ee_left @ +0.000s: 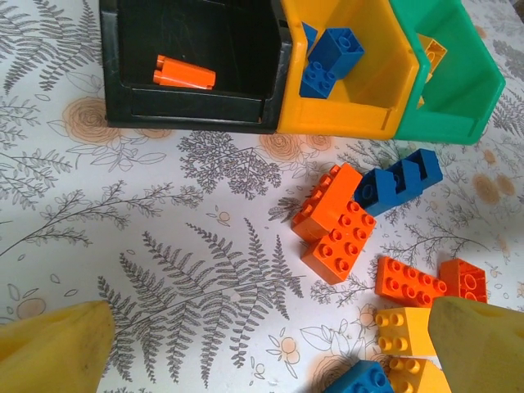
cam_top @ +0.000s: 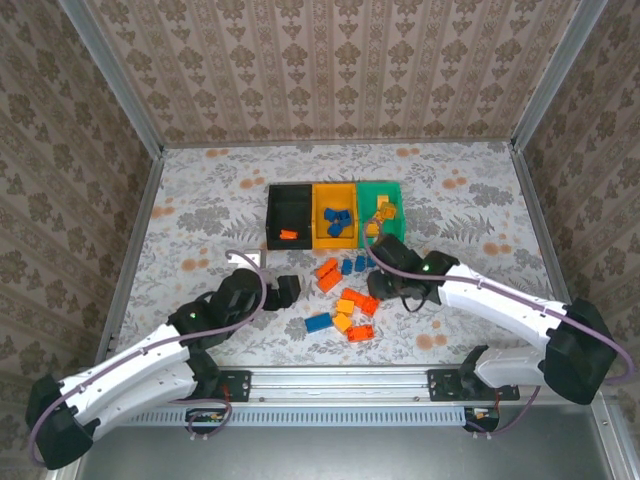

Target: Sort the legos into containers by color

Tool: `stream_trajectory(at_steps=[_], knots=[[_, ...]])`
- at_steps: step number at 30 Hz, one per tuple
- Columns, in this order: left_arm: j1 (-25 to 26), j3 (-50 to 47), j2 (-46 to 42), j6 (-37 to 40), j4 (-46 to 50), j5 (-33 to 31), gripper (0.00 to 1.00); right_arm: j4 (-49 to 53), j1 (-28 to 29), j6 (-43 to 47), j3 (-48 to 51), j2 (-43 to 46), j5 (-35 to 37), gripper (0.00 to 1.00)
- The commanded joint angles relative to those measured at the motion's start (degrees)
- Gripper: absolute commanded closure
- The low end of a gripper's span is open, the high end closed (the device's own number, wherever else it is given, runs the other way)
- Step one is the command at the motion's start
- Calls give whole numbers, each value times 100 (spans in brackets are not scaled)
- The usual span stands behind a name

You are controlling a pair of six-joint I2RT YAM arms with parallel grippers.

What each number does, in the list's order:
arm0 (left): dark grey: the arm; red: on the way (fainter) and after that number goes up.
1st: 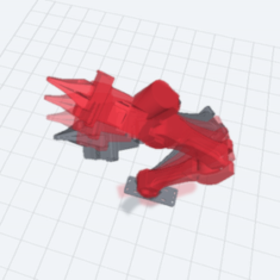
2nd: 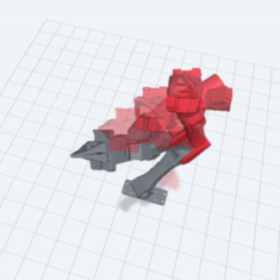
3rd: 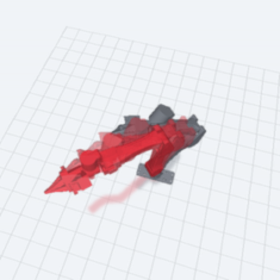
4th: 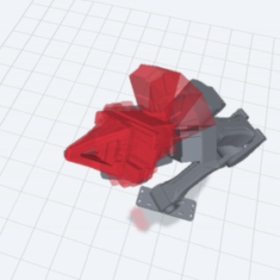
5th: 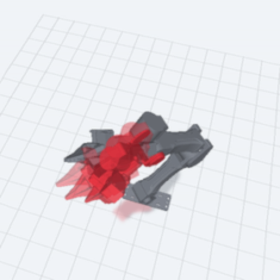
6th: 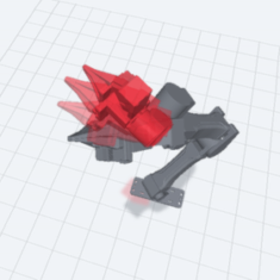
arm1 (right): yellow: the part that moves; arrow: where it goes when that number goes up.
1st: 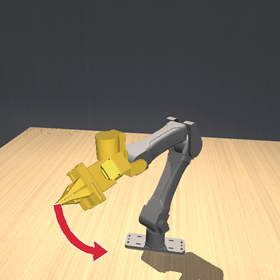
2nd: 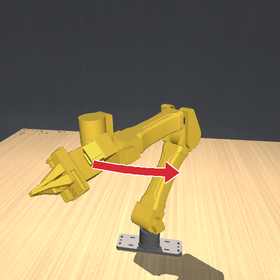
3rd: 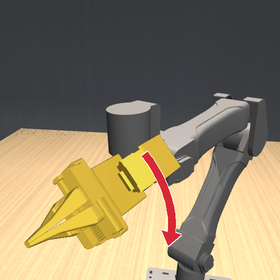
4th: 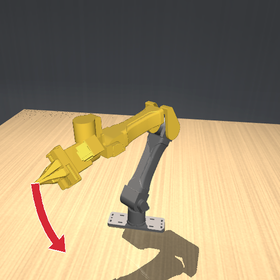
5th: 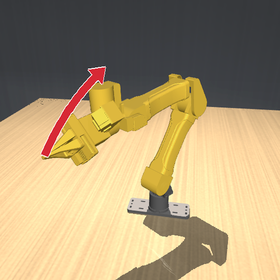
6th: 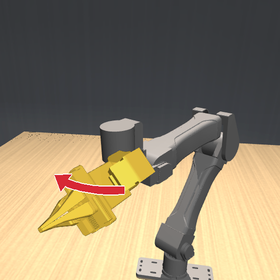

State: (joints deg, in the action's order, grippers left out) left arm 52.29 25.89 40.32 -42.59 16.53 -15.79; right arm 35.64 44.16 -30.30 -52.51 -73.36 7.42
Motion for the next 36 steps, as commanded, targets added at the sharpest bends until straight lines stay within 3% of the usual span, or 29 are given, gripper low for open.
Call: stream_trajectory(at_steps=[1, 9, 14, 19, 23, 26, 30, 36], knots=[[-49, -108, -190, -196, 300, -174, 0, -358, 76, 220, -876, -680, -285, 67], [-95, -137, -452, -274, 662, -147, 0, -550, 99, 445, -3446, -3123, -12, 67], [-118, -170, -707, -268, 895, -166, 0, -198, -72, 397, -4423, -3915, 342, 67], [-140, -273, -931, -275, 923, -153, 0, -227, -387, 174, -4516, -4087, 598, 66], [-160, -279, -873, -224, 841, -72, 0, -66, -637, -36, -4733, -4425, 331, 63], [-159, -272, -770, -140, 761, 9, 0, -128, -766, -210, -4724, -4552, 142, 57], [-171, -230, -561, -46, 609, 146, 0, -168, -821, -248, -4760, -4543, 181, 39], [-182, -15, -83, 183, 382, 347, 0, -755, -813, -325, -3938, -3704, 57, 33]])
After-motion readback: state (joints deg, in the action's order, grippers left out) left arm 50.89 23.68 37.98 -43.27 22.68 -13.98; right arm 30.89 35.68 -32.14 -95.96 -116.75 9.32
